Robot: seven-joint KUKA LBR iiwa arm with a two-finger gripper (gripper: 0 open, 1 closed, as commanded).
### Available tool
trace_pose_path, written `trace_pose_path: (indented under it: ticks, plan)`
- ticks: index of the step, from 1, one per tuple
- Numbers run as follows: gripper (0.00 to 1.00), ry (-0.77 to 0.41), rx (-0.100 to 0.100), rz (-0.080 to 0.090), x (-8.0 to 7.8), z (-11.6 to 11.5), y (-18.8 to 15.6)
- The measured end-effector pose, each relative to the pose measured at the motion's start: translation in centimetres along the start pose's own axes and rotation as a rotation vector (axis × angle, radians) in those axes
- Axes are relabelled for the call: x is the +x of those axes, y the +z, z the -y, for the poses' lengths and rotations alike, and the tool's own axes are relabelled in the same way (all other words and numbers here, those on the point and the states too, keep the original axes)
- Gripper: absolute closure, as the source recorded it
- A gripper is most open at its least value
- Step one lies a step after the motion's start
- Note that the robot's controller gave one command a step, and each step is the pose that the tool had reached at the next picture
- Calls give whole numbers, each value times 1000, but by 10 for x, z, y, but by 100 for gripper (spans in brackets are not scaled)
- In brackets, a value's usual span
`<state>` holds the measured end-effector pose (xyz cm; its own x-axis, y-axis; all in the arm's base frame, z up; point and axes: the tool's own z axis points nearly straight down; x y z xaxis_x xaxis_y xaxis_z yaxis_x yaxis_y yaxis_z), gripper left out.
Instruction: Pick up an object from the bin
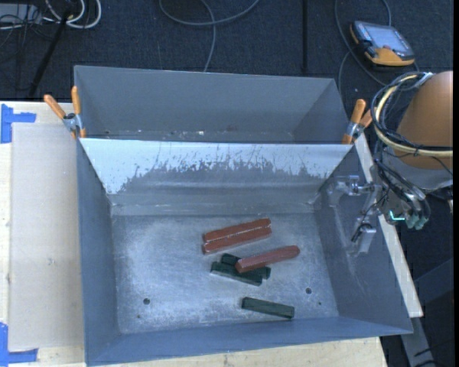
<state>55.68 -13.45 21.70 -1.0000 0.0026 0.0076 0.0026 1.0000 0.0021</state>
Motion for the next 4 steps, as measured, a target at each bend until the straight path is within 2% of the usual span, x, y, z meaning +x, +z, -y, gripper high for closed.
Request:
trace_pose_path:
  ticks: [1,2,3,4]
  plan:
    - [0,-290,2,12,3,-77,149]
    - [0,-513,4,10,3,-97,117]
    - [0,-447,2,9,-8,-98,117]
    - [0,-410,2,11,-1,-81,147]
